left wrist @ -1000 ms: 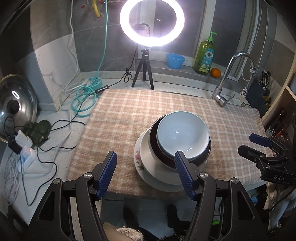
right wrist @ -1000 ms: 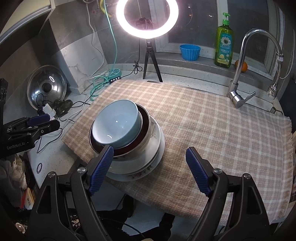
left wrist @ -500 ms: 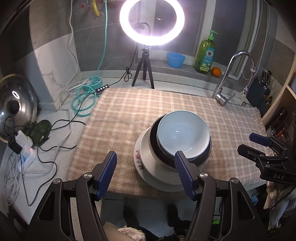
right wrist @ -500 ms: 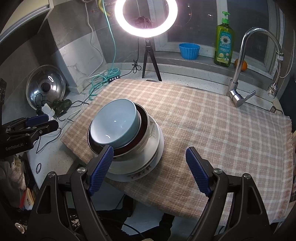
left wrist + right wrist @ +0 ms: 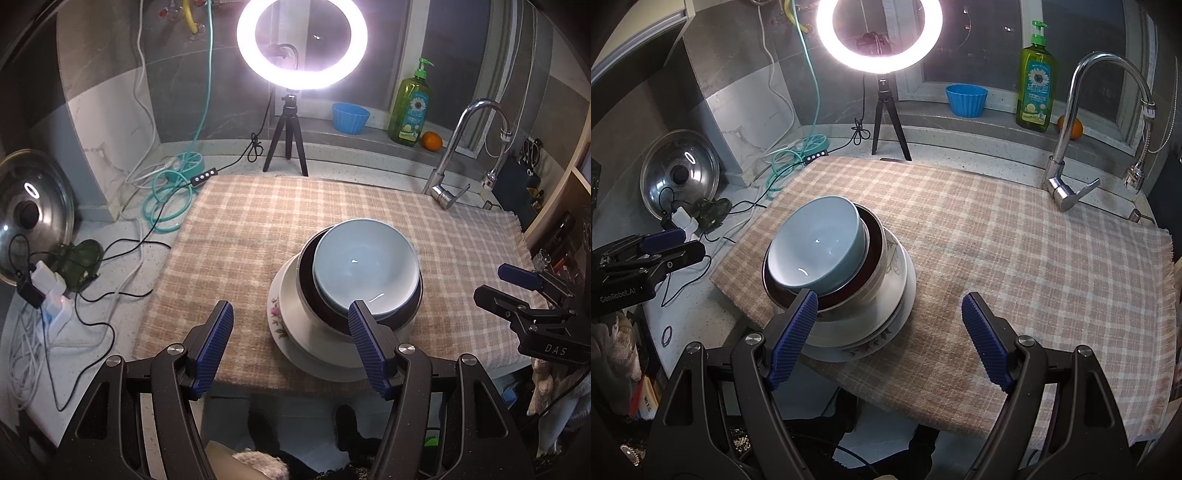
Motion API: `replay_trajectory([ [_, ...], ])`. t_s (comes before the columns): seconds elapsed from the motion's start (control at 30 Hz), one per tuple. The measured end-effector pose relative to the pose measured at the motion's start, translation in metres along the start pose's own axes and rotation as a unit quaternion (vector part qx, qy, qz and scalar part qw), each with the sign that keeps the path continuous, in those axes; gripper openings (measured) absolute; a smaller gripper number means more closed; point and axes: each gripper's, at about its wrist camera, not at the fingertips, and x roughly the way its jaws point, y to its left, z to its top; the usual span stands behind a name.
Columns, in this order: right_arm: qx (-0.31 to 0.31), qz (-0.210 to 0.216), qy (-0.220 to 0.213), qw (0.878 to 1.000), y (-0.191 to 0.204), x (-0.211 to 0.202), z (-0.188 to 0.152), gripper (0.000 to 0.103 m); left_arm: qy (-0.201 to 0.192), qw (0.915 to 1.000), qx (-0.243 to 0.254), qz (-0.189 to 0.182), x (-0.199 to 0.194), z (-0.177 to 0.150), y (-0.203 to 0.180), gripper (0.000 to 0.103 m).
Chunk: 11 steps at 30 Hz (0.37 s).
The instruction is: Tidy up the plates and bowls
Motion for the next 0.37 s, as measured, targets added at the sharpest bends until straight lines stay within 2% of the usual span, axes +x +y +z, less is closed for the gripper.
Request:
replay_trajectory([
  [0.37, 0.000, -0.001, 0.002, 1.000, -0.0008, 0.0022, -0.0024, 0.083, -0.004, 1.0000, 0.001, -0.002, 0.0006, 0.0004, 0.0018, 0.064],
])
